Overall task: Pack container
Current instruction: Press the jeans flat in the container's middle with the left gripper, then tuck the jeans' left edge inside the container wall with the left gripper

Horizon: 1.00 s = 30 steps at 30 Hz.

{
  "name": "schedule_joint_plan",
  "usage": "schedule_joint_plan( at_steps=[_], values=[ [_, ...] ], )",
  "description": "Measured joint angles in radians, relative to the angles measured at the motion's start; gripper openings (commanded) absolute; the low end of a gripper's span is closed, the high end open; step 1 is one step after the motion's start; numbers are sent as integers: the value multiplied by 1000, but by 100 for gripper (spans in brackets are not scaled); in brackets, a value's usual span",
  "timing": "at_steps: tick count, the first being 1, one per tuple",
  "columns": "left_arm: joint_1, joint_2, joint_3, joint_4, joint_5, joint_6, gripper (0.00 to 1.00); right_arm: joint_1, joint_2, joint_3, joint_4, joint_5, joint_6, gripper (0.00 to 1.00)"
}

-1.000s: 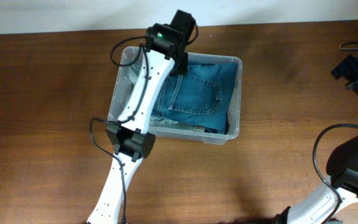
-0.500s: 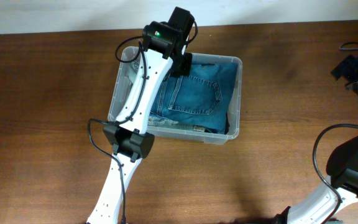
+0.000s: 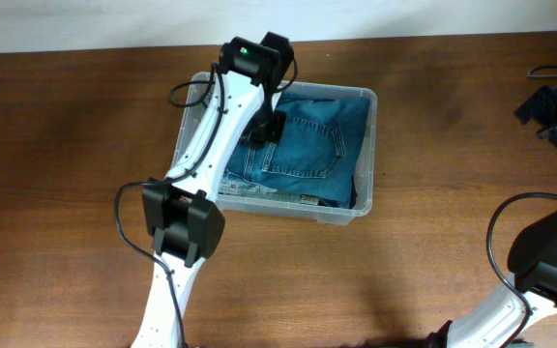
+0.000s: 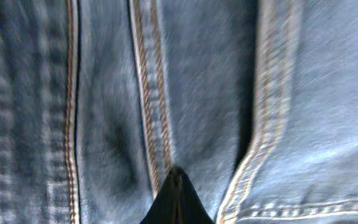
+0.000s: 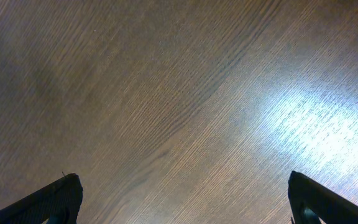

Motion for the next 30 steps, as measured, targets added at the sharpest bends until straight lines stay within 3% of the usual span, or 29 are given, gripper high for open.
schedule_joint_plan(
  at_steps=[3, 10, 21, 25, 27, 30],
  values=[
    [9, -9, -84, 19, -3, 0, 1, 0, 0, 0, 0, 0, 0, 98],
    [19, -77, -332, 219, -3, -1, 1, 0, 0, 0, 0, 0, -1, 98],
    [19, -87, -281, 223, -34, -1, 1, 0, 0, 0, 0, 0, -1, 98],
    [23, -101, -201, 249, -93, -13, 20, 0, 0, 0, 0, 0, 0, 98],
    [27, -126, -177, 246, -137, -31, 43, 0, 0, 0, 0, 0, 0, 98],
    [42, -172, -158, 224, -195, -48, 69, 0, 0, 0, 0, 0, 0, 98]
  ],
)
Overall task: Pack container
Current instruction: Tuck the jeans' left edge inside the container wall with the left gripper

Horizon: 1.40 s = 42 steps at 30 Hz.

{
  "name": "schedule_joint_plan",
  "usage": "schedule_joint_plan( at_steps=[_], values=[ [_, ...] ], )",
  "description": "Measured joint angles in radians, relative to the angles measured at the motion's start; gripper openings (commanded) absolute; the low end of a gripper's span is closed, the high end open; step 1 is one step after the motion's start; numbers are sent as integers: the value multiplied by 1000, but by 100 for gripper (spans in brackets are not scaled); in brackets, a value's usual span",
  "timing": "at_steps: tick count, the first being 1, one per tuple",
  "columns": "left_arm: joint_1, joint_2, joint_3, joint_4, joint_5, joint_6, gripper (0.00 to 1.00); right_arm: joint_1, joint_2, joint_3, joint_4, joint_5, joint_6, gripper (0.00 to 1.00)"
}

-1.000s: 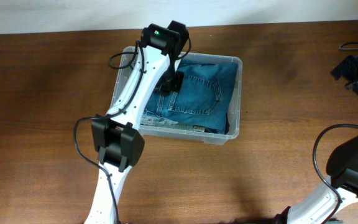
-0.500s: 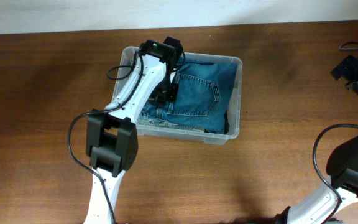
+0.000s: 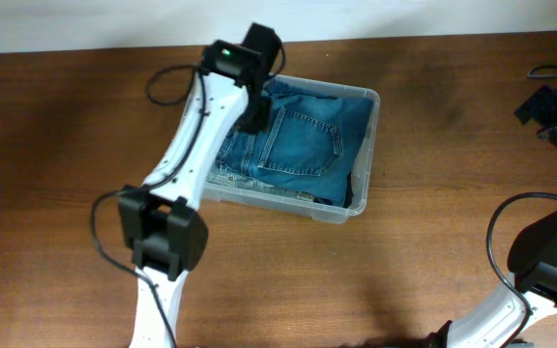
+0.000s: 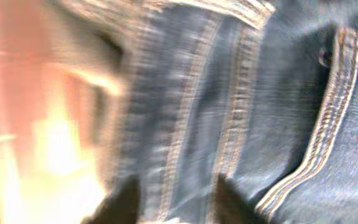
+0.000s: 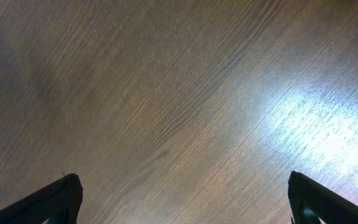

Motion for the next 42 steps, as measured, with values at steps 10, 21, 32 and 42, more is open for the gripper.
schedule_joint_plan(
  at_steps=[10, 21, 32, 42],
  values=[
    [165, -27, 8, -45, -63, 13, 94, 0, 0, 0, 0, 0, 0, 98],
    [266, -17, 8, 15, 48, 241, 94, 0, 0, 0, 0, 0, 0, 98],
    [306, 79, 8, 36, 152, 365, 89, 0, 0, 0, 0, 0, 0, 98],
    [306, 93, 8, 56, 190, 396, 65, 0, 0, 0, 0, 0, 0, 98]
  ],
)
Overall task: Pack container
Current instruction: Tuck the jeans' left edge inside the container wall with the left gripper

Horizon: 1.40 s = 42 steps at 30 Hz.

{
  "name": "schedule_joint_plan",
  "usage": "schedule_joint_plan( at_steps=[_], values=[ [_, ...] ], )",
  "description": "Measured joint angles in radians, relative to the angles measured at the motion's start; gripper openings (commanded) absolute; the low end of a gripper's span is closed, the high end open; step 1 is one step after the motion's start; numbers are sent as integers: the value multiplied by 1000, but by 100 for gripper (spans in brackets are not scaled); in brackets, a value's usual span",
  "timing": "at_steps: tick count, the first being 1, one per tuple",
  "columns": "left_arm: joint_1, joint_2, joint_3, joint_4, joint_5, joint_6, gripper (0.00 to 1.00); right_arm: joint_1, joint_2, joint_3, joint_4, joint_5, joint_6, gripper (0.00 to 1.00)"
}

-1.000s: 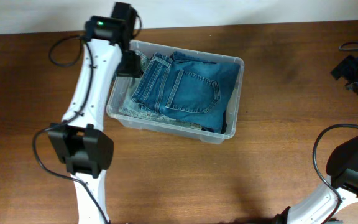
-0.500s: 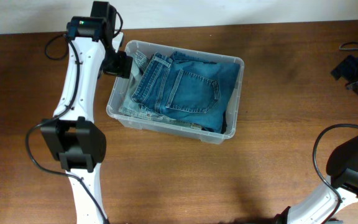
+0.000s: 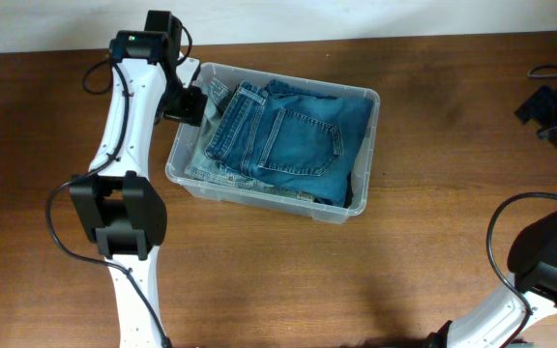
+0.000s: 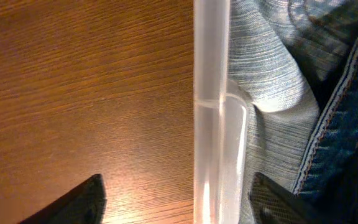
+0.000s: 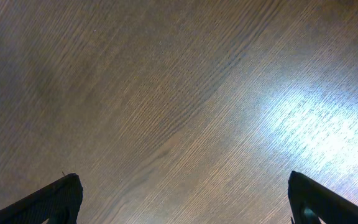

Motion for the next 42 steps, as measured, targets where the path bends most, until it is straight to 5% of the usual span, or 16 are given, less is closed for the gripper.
schedule_joint_plan(
  at_steps=[7, 29, 42],
  values=[
    [0, 31, 3, 1, 33, 8, 46, 0, 0, 0, 0, 0, 1, 98],
    [-4, 33, 3, 3, 52, 10, 40, 0, 0, 0, 0, 0, 0, 98],
    [-4, 35, 14, 1, 48, 6, 25, 0, 0, 0, 0, 0, 0, 98]
  ],
)
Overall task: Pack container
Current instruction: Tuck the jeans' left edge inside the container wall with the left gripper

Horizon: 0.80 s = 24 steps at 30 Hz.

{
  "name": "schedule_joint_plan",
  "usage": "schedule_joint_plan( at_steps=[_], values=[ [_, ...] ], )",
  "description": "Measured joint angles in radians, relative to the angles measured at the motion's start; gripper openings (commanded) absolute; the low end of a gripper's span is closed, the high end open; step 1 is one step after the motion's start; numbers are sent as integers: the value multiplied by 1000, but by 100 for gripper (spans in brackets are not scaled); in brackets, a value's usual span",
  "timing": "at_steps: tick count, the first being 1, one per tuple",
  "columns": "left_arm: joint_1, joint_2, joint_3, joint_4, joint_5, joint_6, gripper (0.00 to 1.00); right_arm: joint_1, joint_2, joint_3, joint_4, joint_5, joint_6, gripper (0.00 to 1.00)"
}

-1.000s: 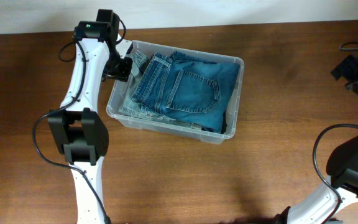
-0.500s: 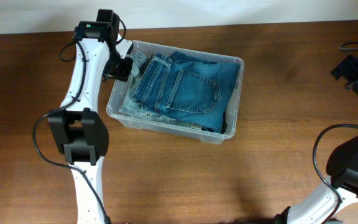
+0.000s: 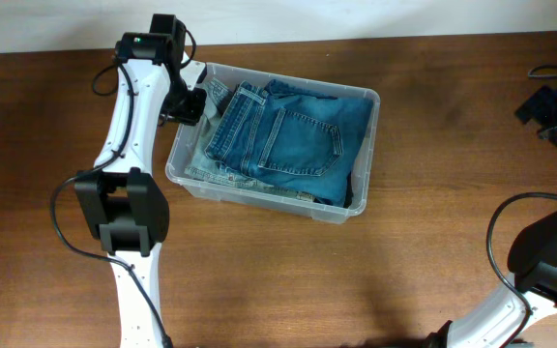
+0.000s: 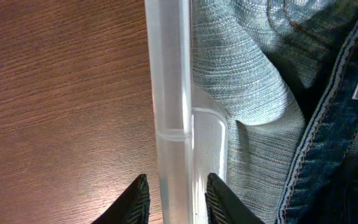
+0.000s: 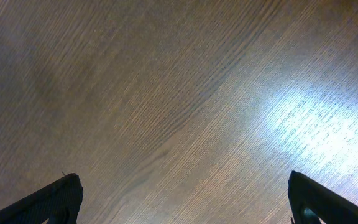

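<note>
A clear plastic container (image 3: 367, 145) sits on the wooden table with folded blue jeans (image 3: 298, 145) inside. My left gripper (image 3: 190, 104) is at the container's left wall. In the left wrist view the gripper (image 4: 176, 202) is shut on the container wall (image 4: 169, 93), one finger outside over the wood and one inside against the pale denim (image 4: 253, 112). My right gripper (image 5: 182, 186) hangs open over bare wood, nothing between its fingers; only its arm (image 3: 549, 256) shows overhead at the lower right.
Dark cables and gear (image 3: 549, 106) lie at the table's far right edge. Bare wooden table (image 3: 433, 261) surrounds the container on all sides. The white left arm (image 3: 129, 145) runs from the near edge up along the container's left.
The left gripper's fingers stood wide apart astride the container's left wall; now they are closed on that wall. The container, jeans and right arm have not moved.
First the left gripper was shut and pressed down on the jeans mid-container. Then it was over the jeans' left edge with its fingers a little apart. Later it stood open astride the left wall, and now it grips that wall. The right gripper stayed open throughout.
</note>
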Motion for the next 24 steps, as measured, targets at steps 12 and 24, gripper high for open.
schedule_joint_plan(
  at_steps=[12, 24],
  values=[
    [5, 5, 4, -19, 16, -90, 4, 0, 0, 0, 0, 0, 0, 98],
    [29, 5, 6, -62, 34, -199, 1, 0, 0, 0, 0, 0, 0, 98]
  ],
)
